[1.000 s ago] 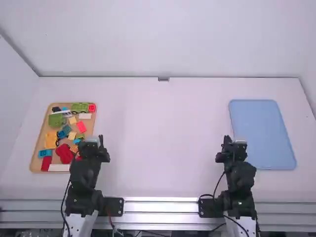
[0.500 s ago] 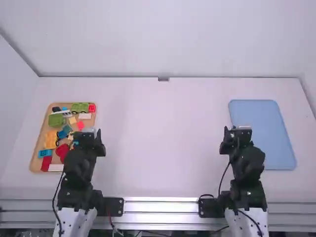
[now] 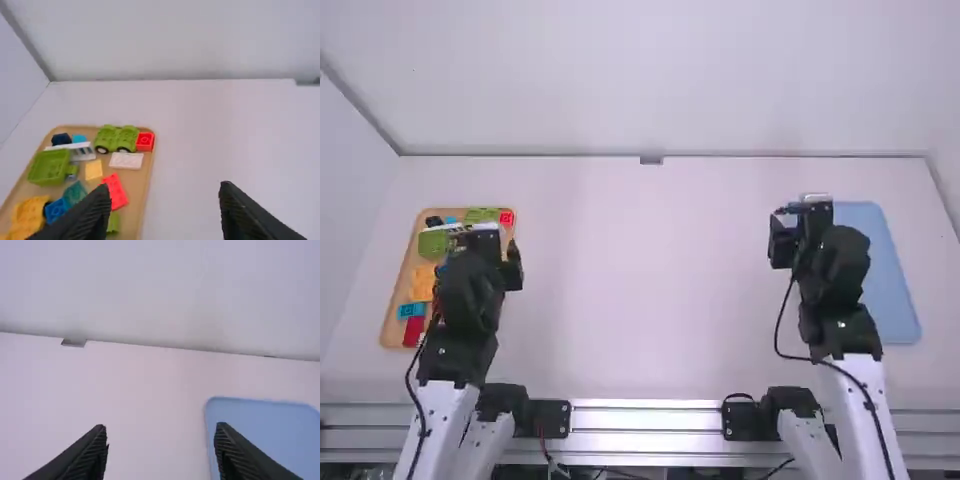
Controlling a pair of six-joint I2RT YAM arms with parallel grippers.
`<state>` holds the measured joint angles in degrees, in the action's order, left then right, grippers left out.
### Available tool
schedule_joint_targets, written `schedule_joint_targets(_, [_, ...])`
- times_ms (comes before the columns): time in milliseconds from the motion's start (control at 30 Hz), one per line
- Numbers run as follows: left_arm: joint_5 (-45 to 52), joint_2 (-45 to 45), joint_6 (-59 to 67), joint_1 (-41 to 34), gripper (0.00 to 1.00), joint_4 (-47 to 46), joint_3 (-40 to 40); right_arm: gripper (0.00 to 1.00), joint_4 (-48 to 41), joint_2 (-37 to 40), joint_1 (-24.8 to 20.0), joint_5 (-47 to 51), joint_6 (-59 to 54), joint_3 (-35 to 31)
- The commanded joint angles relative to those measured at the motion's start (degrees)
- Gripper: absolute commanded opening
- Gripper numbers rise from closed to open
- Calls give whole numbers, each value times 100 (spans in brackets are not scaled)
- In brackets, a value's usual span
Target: Assemble lego blocks to make yellow taxi
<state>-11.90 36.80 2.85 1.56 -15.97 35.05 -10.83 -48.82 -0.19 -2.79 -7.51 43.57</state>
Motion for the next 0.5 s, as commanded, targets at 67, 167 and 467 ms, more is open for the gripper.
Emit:
schedule_joint_targets(67, [370,684,110,819,67,-703,1123,68,-143,-798,34,-42,-185,913])
schedule_joint_targets(167, [491,1073,139,1273,72,-1272,1694,72,-223,-1171,66,-66,-247,1262])
schedule_joint_targets(467, [1035,3180,1439,2939,87,-4031,4105,86,-223,-2376,162,-166,-442,2377])
